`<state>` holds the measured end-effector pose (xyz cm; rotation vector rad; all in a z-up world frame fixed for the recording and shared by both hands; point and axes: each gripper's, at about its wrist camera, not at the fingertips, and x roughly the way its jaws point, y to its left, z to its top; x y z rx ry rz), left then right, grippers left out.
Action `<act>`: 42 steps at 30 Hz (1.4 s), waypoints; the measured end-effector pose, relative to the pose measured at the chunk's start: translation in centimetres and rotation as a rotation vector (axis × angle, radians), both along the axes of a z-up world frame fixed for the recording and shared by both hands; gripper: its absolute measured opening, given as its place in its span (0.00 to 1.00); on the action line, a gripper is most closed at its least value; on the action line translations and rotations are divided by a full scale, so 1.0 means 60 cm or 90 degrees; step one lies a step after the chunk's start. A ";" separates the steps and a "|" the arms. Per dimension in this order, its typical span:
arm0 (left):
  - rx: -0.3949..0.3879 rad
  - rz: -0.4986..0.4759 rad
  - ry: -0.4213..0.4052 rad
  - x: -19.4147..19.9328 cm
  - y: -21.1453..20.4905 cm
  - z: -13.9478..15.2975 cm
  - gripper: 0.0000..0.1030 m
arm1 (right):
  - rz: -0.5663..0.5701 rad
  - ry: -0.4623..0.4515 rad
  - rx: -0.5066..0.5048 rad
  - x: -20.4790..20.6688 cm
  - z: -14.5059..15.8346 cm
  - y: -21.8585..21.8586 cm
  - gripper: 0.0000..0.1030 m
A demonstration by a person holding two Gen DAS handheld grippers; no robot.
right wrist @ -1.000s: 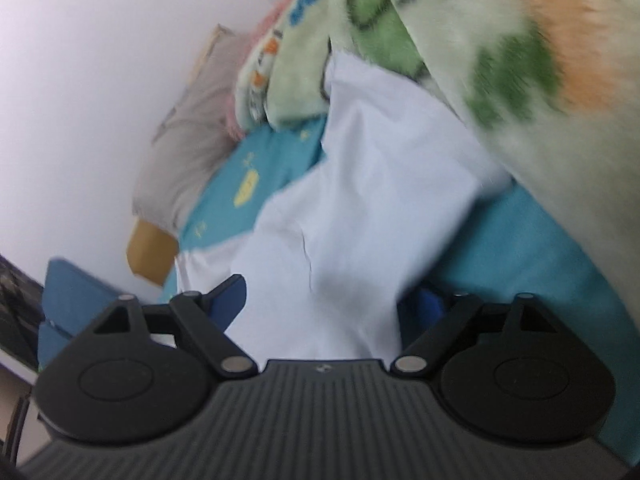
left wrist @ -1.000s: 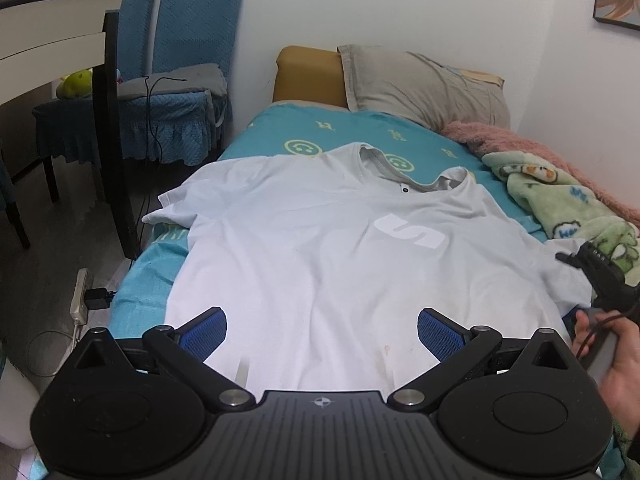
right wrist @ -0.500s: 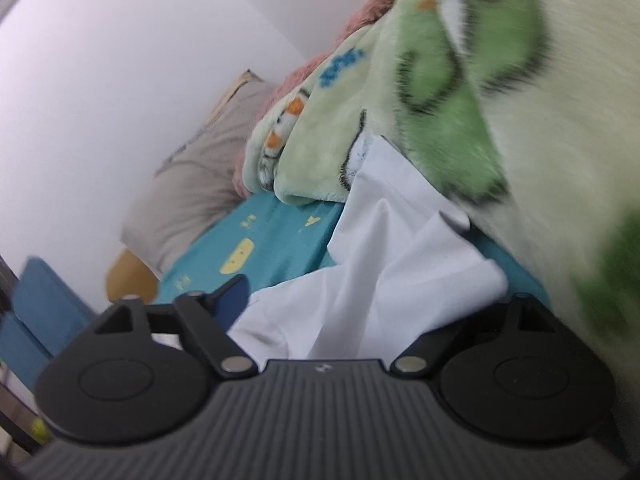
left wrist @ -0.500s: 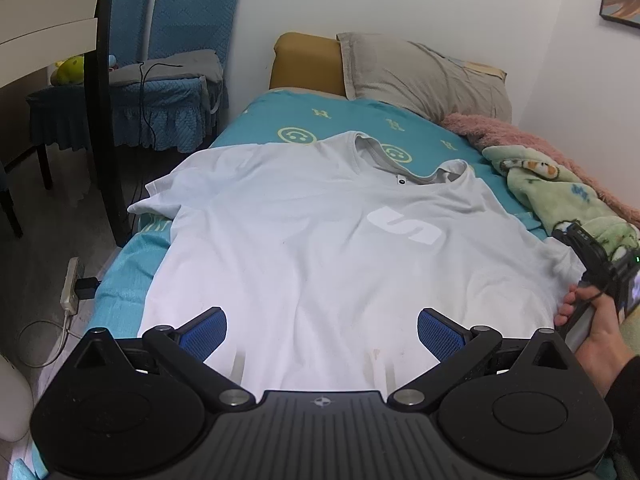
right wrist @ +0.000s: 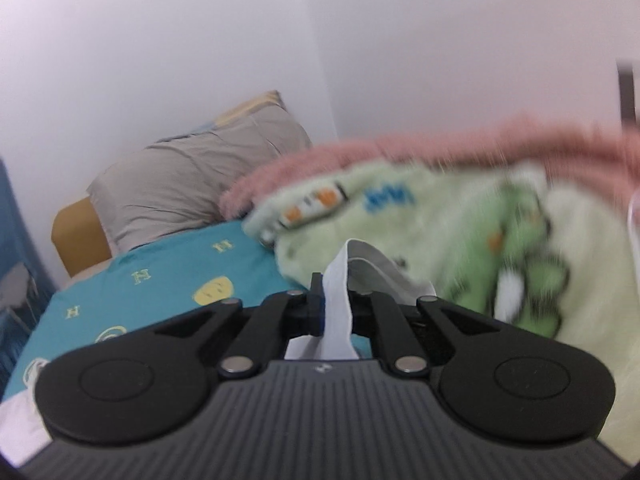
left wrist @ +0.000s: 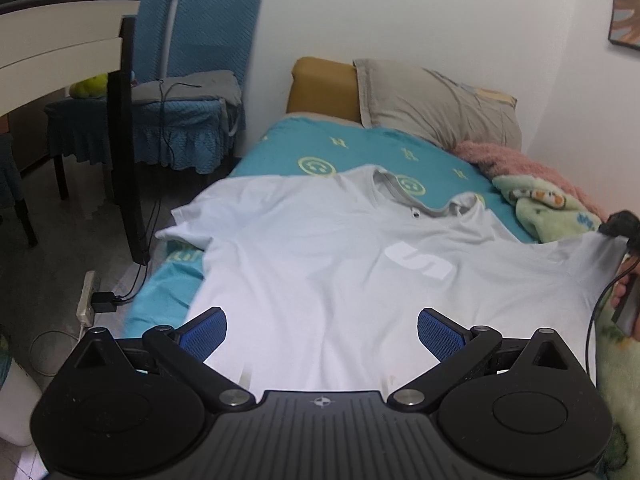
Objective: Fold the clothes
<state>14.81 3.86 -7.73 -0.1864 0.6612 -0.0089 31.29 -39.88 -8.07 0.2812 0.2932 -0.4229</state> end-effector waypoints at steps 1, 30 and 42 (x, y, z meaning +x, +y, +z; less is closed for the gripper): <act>-0.002 0.006 -0.005 -0.003 0.007 0.005 1.00 | 0.006 -0.001 -0.024 0.000 0.021 0.023 0.07; -0.078 0.129 0.033 0.020 0.173 -0.011 0.99 | 0.393 0.134 -0.226 0.099 -0.113 0.564 0.80; -0.045 0.035 0.003 -0.036 0.099 0.005 0.98 | 0.334 0.086 0.044 -0.238 0.065 0.367 0.83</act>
